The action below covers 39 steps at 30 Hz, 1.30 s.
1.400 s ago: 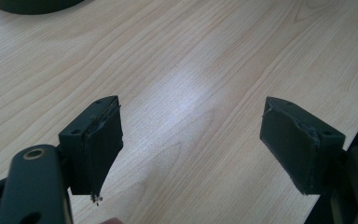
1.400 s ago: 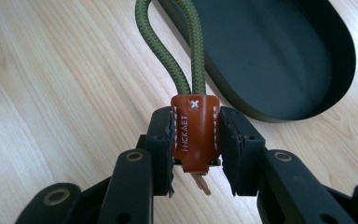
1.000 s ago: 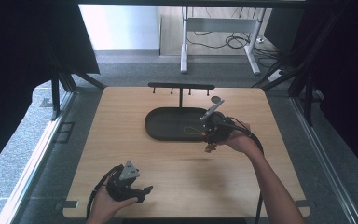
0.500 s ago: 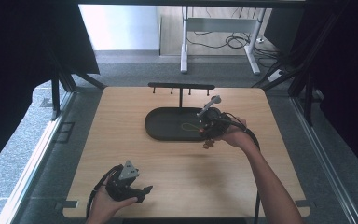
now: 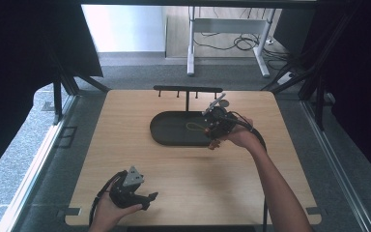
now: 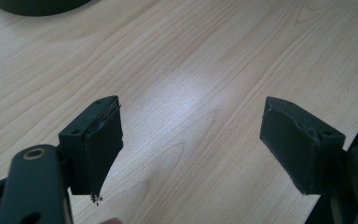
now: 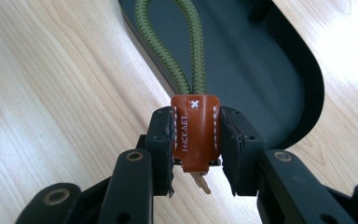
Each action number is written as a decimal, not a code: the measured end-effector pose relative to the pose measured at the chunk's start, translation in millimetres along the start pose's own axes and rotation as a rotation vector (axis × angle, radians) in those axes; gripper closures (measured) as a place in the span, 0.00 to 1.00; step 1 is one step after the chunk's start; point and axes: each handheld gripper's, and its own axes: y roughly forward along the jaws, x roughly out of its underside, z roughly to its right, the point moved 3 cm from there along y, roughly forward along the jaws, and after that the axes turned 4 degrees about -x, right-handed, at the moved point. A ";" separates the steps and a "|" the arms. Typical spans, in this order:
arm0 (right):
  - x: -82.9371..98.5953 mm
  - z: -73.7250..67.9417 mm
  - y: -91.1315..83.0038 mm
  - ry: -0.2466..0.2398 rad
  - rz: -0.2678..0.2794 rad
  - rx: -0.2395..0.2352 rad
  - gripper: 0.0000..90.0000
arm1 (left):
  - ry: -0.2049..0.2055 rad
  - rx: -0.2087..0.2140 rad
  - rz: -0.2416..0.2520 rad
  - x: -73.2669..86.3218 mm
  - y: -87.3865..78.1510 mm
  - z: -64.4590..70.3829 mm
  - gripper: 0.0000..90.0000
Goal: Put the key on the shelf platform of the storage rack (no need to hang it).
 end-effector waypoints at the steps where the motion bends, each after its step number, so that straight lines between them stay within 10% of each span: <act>1: 0.0 0.0 0.0 0.000 0.000 0.000 0.74 | 0.000 0.000 0.000 0.0 0.0 0.0 0.24; 39: -27.0 25.1 15.6 0.048 0.005 0.017 0.74 | -0.005 0.000 0.009 -0.2 -2.8 -1.9 0.24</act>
